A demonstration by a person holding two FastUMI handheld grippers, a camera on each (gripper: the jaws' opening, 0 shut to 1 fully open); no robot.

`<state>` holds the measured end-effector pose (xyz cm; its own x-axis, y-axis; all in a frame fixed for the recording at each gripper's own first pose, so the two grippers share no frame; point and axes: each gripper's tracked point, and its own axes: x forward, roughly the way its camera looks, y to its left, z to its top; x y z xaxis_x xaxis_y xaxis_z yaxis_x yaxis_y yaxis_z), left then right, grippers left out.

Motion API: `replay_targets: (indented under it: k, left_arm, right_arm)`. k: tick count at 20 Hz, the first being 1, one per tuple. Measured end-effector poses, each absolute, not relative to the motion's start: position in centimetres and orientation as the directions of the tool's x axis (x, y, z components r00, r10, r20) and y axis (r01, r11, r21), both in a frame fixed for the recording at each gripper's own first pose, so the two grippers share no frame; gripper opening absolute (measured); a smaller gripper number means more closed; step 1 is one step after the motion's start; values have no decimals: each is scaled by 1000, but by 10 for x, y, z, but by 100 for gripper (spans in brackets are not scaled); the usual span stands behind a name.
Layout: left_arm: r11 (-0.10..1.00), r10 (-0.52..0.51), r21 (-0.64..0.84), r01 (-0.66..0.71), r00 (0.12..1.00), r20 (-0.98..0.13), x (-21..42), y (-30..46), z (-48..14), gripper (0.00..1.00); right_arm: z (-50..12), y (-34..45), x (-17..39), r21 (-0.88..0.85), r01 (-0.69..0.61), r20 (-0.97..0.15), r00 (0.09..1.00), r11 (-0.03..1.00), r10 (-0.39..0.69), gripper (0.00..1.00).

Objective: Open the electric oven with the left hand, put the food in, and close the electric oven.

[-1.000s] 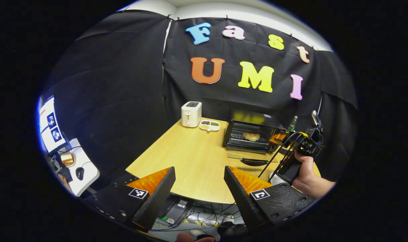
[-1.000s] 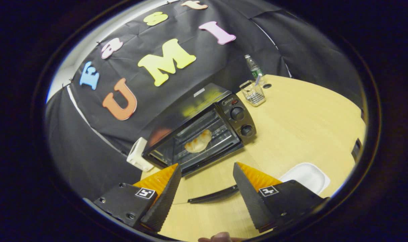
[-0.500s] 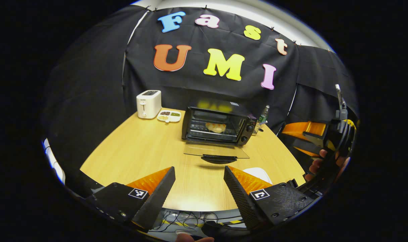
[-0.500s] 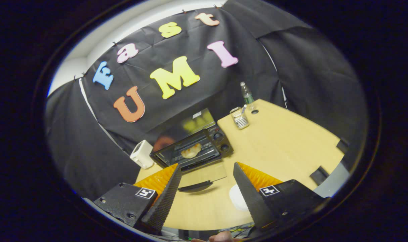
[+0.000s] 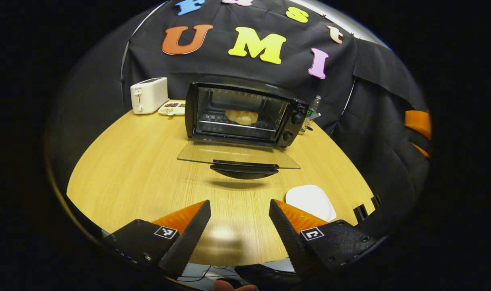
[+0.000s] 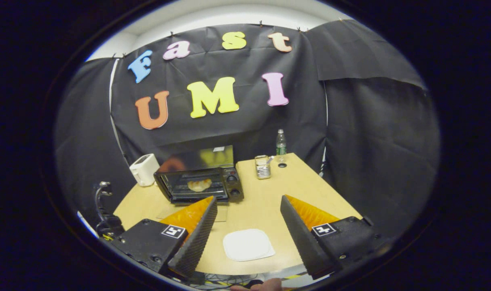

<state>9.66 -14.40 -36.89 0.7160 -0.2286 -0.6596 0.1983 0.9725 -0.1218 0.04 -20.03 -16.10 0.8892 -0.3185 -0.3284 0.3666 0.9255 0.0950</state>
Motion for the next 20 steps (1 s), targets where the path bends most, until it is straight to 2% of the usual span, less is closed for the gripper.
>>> replay_targets:
  k: [6,10,15,20]
  left_arm:
    - [976,-208,-93,199,711,-672,141,-166,-424,95]
    - [982,-174,-60,182,715,-677,166,-172,-436,95]
    - [982,-149,-19,186,719,-679,183,-169,-431,95]
    - [980,-148,13,199,770,-620,207,-174,-386,96]
  right_arm:
    - [-159,-234,-17,-78,376,-336,862,923,-379,100]
    - [-163,-245,-14,-51,377,-371,853,925,-368,99]
    - [-166,-260,-2,7,393,-394,847,920,-358,100]
    - [-172,-260,13,34,371,-405,854,928,-326,99]
